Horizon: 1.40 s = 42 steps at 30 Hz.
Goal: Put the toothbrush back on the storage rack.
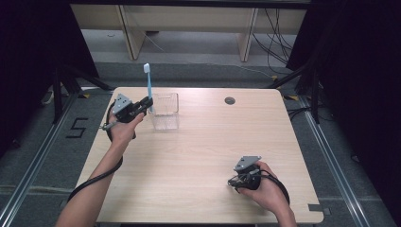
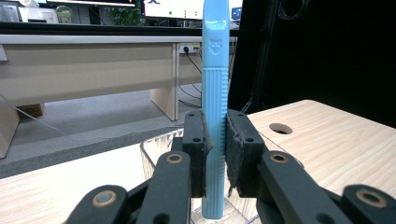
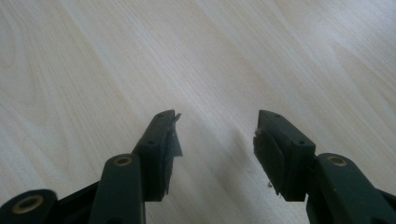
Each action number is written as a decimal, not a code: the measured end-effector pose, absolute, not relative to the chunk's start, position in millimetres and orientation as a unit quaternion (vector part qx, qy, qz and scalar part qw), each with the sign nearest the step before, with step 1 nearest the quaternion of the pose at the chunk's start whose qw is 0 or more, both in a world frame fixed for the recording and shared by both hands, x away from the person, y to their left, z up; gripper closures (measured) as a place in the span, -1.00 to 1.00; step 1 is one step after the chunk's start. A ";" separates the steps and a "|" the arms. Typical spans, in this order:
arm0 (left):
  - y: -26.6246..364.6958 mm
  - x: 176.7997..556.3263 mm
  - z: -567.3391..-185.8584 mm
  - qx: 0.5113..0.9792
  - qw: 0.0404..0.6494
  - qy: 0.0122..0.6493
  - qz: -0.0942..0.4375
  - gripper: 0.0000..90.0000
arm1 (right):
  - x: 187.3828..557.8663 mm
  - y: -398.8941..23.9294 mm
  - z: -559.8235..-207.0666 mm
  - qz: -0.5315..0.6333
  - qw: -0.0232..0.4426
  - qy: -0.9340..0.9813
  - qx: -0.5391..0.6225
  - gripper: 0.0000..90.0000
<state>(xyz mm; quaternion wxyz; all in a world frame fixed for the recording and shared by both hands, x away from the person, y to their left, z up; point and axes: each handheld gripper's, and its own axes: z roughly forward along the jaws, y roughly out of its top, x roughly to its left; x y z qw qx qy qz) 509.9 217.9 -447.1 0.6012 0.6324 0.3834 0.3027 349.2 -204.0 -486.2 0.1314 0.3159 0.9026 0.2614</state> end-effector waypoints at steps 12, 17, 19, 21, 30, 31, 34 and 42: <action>220.1 510.8 -450.6 0.636 0.594 0.388 0.305 0.74 | 349.6 -205.4 -486.1 0.264 0.132 0.905 0.306 0.09; 220.1 510.1 -451.2 0.638 0.592 0.387 0.306 0.74 | 349.1 -204.4 -485.2 0.257 0.126 0.906 0.310 0.08; 219.5 509.4 -452.0 0.639 0.591 0.387 0.305 0.74 | 348.3 -203.6 -485.2 0.256 0.124 0.905 0.317 0.09; 219.6 509.1 -452.5 0.641 0.589 0.387 0.305 0.74 | 348.0 -203.4 -485.2 0.256 0.123 0.905 0.318 0.08; 219.7 506.3 -454.6 0.645 0.583 0.388 0.306 0.73 | 349.4 -204.3 -485.7 0.256 0.126 0.908 0.308 0.08; 219.4 506.1 -454.9 0.646 0.581 0.389 0.306 0.73 | 349.4 -204.2 -485.7 0.256 0.126 0.907 0.308 0.08; 218.8 504.9 -456.2 0.649 0.578 0.388 0.307 0.73 | 350.0 -204.9 -486.1 0.257 0.129 0.909 0.303 0.08; 219.2 503.0 -458.5 0.654 0.572 0.387 0.308 0.73 | 349.1 -204.2 -486.1 0.256 0.125 0.907 0.311 0.08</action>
